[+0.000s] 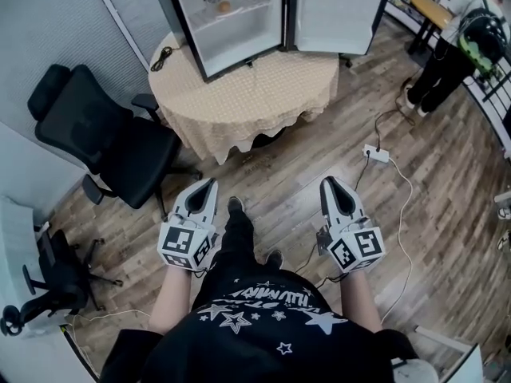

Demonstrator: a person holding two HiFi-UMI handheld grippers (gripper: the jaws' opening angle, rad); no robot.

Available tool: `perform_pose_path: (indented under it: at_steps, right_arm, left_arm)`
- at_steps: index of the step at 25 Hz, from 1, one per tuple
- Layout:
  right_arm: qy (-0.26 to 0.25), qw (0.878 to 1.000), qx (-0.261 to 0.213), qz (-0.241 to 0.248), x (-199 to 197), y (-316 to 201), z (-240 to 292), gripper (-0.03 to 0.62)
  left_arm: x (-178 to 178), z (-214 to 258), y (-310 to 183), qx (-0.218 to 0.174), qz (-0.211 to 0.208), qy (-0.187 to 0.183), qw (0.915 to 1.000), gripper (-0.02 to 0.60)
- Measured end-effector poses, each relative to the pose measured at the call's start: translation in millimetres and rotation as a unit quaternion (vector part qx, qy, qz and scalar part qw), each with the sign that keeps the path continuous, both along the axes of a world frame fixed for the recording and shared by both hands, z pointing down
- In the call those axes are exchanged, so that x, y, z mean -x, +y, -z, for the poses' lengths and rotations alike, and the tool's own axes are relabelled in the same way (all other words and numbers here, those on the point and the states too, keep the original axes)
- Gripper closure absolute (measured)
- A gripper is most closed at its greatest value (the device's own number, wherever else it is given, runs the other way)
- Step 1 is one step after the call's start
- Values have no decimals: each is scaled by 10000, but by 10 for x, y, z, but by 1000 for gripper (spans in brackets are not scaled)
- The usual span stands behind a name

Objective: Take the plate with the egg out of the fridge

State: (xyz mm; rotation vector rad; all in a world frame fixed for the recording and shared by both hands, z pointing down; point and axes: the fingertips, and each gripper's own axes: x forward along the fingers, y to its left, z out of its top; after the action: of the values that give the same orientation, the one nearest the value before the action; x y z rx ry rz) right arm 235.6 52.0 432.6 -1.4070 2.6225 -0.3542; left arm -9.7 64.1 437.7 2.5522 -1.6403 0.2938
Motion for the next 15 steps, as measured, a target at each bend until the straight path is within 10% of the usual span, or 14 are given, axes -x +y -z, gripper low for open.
perform_pose_path:
  at_steps: [15]
  right_arm:
    - [223, 9957, 93, -898, -209, -761, -1, 553]
  left_arm:
    - [-153, -153, -1230, 41, -762, 371, 9964, 574]
